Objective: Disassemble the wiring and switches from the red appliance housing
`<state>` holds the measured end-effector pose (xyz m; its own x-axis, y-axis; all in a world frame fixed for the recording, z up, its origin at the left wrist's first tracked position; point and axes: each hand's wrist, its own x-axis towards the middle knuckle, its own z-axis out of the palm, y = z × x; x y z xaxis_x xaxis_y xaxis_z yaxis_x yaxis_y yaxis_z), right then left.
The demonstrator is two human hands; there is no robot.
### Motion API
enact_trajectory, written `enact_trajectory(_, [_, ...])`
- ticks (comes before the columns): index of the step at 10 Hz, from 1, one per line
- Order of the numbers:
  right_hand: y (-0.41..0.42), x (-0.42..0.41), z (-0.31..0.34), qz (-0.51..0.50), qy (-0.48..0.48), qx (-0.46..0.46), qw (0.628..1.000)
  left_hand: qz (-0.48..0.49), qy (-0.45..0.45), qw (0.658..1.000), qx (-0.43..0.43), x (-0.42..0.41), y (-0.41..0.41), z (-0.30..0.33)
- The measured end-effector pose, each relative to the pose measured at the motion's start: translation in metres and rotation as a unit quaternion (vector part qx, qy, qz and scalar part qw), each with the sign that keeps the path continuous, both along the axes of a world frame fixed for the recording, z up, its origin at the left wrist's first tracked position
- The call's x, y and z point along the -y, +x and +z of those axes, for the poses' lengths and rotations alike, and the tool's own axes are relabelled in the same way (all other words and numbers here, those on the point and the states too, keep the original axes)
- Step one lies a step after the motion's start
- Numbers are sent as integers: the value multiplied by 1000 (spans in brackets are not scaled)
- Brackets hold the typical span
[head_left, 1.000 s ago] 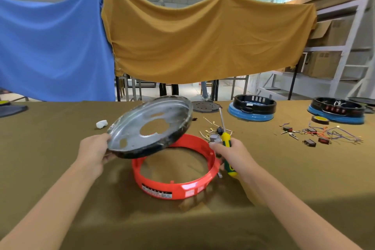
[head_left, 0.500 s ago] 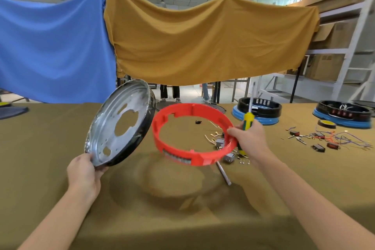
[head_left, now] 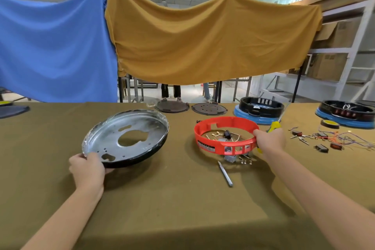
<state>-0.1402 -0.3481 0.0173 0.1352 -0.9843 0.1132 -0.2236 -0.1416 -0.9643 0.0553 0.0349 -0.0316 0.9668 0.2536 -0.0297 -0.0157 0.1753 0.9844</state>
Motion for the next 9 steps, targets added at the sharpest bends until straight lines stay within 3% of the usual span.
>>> enact_trajectory(1, [-4,1,1,18,11,-5,1000,-14,35,999,9,3,0,-1])
enact_trajectory(2, [-10,-11,9,10,-52,0,999,-28,88,995,25,7,-7,1])
enact_trajectory(3, [-16,-43,16,65,-135,-15,989,-34,195,979,40,9,-13,1])
enact_trajectory(4, [-19,-90,20,190,-180,-61,963,-59,256,963,59,10,-19,2])
enact_trajectory(5, [-17,-139,10,329,-148,-129,924,-89,286,951,75,10,-20,2])
enact_trajectory(6, [-9,-175,-6,366,-110,-211,900,-114,291,945,92,8,-26,4])
enact_trajectory(7, [6,-185,-14,328,-135,-284,891,-138,342,926,84,4,-37,8])
enact_trajectory(9, [14,-188,-17,315,-62,-248,914,-174,505,837,118,-27,-60,-9])
